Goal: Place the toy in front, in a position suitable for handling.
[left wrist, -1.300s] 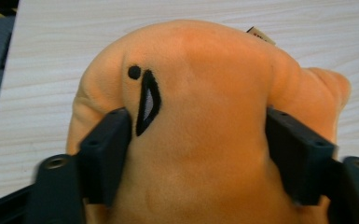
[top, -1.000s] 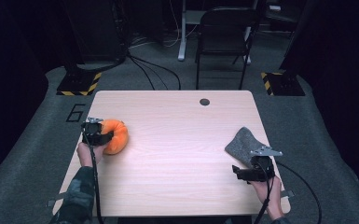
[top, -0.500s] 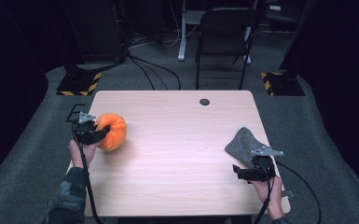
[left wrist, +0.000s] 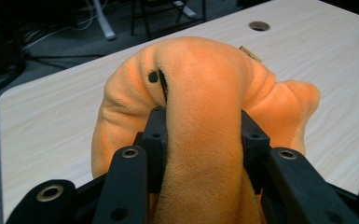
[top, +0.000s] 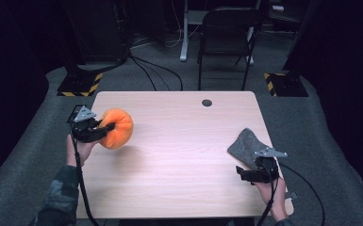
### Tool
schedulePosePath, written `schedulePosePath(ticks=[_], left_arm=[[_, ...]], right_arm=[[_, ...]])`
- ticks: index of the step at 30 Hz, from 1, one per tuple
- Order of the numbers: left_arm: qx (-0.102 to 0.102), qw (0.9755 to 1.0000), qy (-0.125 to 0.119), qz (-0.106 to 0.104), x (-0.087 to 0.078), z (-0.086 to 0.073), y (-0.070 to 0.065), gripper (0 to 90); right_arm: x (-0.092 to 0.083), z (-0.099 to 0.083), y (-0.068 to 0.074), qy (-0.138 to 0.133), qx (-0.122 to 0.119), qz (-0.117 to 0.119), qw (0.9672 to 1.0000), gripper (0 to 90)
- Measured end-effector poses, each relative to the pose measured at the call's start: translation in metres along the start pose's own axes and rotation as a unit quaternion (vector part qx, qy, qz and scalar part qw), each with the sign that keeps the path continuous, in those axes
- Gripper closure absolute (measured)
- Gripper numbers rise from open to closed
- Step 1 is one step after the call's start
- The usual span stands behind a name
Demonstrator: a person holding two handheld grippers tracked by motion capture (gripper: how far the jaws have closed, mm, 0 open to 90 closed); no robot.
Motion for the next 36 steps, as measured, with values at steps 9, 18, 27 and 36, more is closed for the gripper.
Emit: schedulePosePath(ticks=[9, 18, 27, 36], left_arm=[[0.039, 0.996, -0.001, -0.081, 0.006, 0.009, -0.035, 63.6], [0.087, 0.988, 0.015, -0.126, 0.013, 0.009, -0.069, 63.5], [0.123, 0.9764, 0.02, -0.176, 0.021, 0.012, -0.105, 63.4], [0.171, 0.9587, 0.042, -0.223, 0.037, 0.008, -0.145, 63.1]], right_arm=[[0.002, -0.001, -0.001, 0.003, -0.001, -0.001, 1.0, 6.3], [0.001, 0.0, -0.002, 0.002, -0.002, -0.003, 1.0, 6.3], [0.001, 0.0, -0.001, 0.004, -0.005, -0.001, 1.0, 6.4], [0.002, -0.001, -0.001, 0.006, -0.007, -0.001, 1.0, 6.5]])
Point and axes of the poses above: each handheld gripper's, and its own axes: x roughly forward along the jaws, z roughly out of its top, y roughly to its left, the point moved 10 cm from there along x, roughly forward along the jaws, and after that the axes turned 8 degrees about -x, right-handed, at the moved point
